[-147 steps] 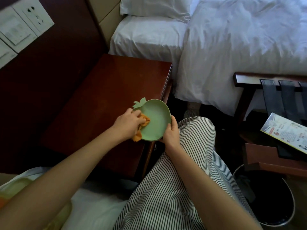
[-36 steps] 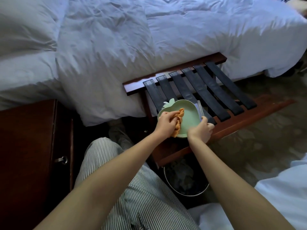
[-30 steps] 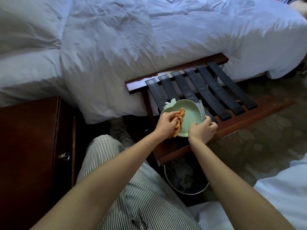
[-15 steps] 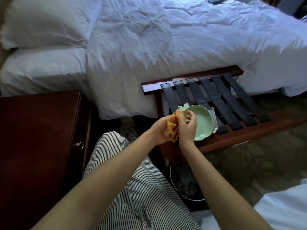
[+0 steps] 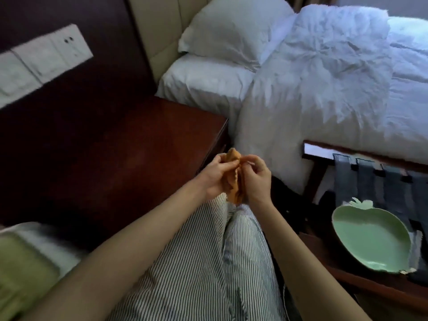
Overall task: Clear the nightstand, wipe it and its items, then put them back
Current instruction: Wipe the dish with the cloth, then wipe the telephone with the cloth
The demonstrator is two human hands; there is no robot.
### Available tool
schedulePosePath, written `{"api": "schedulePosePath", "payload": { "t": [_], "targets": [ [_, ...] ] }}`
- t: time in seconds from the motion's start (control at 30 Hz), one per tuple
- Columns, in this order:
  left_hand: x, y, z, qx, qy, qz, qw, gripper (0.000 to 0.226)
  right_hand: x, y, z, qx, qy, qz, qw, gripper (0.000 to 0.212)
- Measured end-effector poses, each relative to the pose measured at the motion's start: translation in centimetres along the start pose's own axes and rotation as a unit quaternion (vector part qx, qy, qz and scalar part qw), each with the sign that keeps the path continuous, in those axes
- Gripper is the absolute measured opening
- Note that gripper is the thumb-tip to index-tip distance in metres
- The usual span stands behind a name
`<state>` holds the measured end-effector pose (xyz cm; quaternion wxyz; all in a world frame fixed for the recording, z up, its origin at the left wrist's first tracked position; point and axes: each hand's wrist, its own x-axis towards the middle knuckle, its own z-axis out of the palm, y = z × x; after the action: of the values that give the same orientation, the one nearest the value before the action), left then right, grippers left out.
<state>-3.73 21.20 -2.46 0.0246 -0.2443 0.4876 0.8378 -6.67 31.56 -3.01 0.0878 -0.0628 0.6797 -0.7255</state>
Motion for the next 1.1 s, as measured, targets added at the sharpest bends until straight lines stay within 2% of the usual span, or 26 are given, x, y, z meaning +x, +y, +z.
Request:
{"api": "schedulePosePath", "payload": {
  "t": [0.07,0.1,0.2,0.3,0.5,0.6,0.73,0.8,0.87,0.93,1.0,1.03,1.1],
  "targets": [
    [-2.0,2.4,-2.7,0.028,0.056,0.03,0.998,0.019,-0.8,-0.9,2.9,0.028,-0.101,0.031,0.994,0.012],
    [-3.1,3.4,-4.1,0.037,0.079,0.038,0.996,0.025,-1.5,-1.3,4.2,0.037,-0.163,0.052,0.985,0.015],
    [-6.3,5.5,-8.1,0.056,0.133,0.039,0.989,0.038,-3.3,-1.4,8.2,0.026,-0.293,0.085,0.952,0.042],
    [-9.6,5.6,-11.7,0.016,0.177,0.04,0.983,0.034,-5.0,-1.5,12.0,-0.01,-0.346,0.08,0.935,0.053],
    [-16.0,3.8,-19.1,-0.067,0.268,0.028,0.961,0.03,-9.2,-0.2,18.6,-0.067,-0.398,0.055,0.913,0.022],
    [-19.1,2.5,-21.6,-0.055,0.375,0.081,0.922,0.014,-12.1,0.9,22.2,-0.076,-0.419,0.042,0.904,0.015],
    [-22.4,1.8,-24.0,-0.051,0.471,0.158,0.867,0.014,-16.1,2.0,26.6,-0.073,-0.44,0.039,0.894,0.013],
    [-24.2,1.9,-24.9,-0.087,0.497,0.175,0.845,0.011,-17.8,2.0,28.3,-0.084,-0.478,0.038,0.874,0.019],
    [-26.1,1.7,-26.2,-0.093,0.515,0.177,0.833,0.008,-19.3,2.1,29.7,-0.083,-0.544,0.043,0.834,0.021],
    [-28.4,1.5,-27.6,-0.052,0.531,0.17,0.828,0.006,-20.6,2.2,31.0,-0.089,-0.601,0.041,0.793,0.022],
    [-31.0,1.5,-29.2,0.059,0.572,0.162,0.802,0.014,-21.8,2.3,32.2,-0.106,-0.632,0.049,0.766,0.023],
    [-32.5,1.6,-30.0,0.136,0.595,0.163,0.775,0.021,-22.4,2.5,32.8,-0.111,-0.643,0.052,0.756,0.022],
    [-35.7,2.2,-31.6,0.32,0.64,0.16,0.68,0.031,-23.5,2.9,33.7,-0.13,-0.662,0.033,0.737,0.022]
  ]
}}
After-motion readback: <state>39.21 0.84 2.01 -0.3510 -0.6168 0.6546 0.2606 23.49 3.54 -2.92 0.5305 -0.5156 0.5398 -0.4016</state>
